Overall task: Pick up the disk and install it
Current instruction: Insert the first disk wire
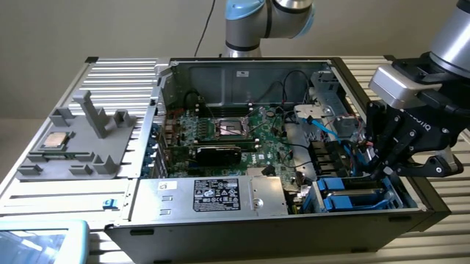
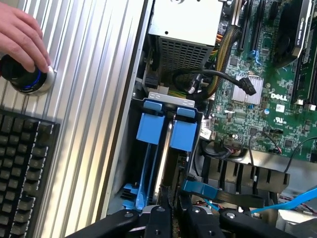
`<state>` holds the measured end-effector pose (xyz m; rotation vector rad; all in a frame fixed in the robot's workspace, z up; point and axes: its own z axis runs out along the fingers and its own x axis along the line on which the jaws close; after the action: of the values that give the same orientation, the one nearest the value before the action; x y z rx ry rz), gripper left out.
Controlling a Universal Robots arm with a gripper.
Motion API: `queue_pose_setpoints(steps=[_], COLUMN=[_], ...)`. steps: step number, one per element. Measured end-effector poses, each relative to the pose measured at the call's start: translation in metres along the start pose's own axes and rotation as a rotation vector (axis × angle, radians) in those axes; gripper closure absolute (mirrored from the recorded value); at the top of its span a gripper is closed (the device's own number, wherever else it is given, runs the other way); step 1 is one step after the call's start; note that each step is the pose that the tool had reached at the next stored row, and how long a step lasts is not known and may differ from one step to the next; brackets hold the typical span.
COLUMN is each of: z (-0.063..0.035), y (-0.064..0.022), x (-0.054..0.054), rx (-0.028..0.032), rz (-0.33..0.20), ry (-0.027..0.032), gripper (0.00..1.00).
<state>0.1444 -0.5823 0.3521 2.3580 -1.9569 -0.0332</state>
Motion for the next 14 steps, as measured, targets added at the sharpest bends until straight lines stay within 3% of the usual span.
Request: queue_pose_setpoints(steps=[11, 14], z=[-0.0007, -0.001], y=[0.0, -0.0004], x=[-0.0007, -0.0028], rx=[-0.0014, -0.002], rz=[0.027, 0.027], ry=[0.0004, 0.0041], gripper=[0.84, 0.84])
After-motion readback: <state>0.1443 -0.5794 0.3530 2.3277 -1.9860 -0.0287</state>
